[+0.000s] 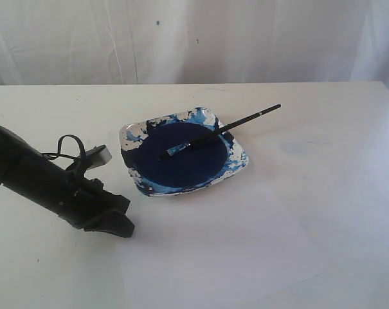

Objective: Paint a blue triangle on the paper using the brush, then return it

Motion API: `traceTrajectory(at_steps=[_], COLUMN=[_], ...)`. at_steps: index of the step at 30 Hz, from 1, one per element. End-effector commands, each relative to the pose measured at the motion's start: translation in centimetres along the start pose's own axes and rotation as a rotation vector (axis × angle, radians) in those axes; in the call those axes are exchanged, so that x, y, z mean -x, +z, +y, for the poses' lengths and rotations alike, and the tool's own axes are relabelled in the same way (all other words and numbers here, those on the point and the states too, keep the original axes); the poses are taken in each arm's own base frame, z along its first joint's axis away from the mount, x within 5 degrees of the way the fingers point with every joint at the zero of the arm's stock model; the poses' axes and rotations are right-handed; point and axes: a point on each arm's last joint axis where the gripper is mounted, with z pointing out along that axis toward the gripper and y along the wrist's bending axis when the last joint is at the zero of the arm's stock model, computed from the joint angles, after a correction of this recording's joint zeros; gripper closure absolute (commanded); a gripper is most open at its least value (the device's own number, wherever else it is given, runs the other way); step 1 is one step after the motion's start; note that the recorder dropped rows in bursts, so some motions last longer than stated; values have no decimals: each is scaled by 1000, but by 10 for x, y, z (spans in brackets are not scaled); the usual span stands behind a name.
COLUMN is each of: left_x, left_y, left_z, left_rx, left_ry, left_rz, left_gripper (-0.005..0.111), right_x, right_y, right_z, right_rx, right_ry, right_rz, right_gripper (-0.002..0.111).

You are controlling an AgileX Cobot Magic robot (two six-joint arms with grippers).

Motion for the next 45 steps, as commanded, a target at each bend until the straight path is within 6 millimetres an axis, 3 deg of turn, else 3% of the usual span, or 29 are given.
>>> traceTrajectory(at_steps=[1,3,4,5,6,9,10,13,16,18,23,29,36,38,41,45], left_x=[-6,-6,-6,-6,-6,-6,-6,-6,-6,-6,-6,-5,-5,-5,-5,-5], left_y=[3,3,3,3,3,3,3,3,3,3,3,3,3,3,3,3], left_z=[2,2,2,2,2,2,2,2,2,2,2,3,3,3,3,3], left_rx=[11,11,11,11,11,11,11,11,12,12,17,30,30,30,30,30], left_ry=[27,27,27,27,27,27,27,27,27,27,27,27,27,27,27,27], left_rz=[40,40,40,40,40,40,40,40,40,40,37,28,28,28,28,28], left_gripper=[107,107,107,107,107,107,107,107,107,107,107,107,107,107,107,107], right_x=[19,47,67,74,89,97,89,61,-7,-52,-112,-162,-188,-195,-205,-217], right_y=[-2,-1,7,12,28,74,96,136,177,192,206,228,250,256,264,275], right_z=[14,42,55,59,67,71,65,44,17,10,3,-12,-20,-21,-22,-24], right_rx=[154,380,471,493,530,524,465,278,77,41,40,-68,-101,-92,-79,-64], right_ry=[115,-72,-84,-78,-74,-150,-160,-166,-31,131,311,427,578,584,589,612], right_rz=[-173,-208,-163,-138,-75,65,148,332,623,743,847,879,775,768,760,732], right_gripper=[108,108,108,108,108,108,108,108,108,108,108,108,106,100,81,36])
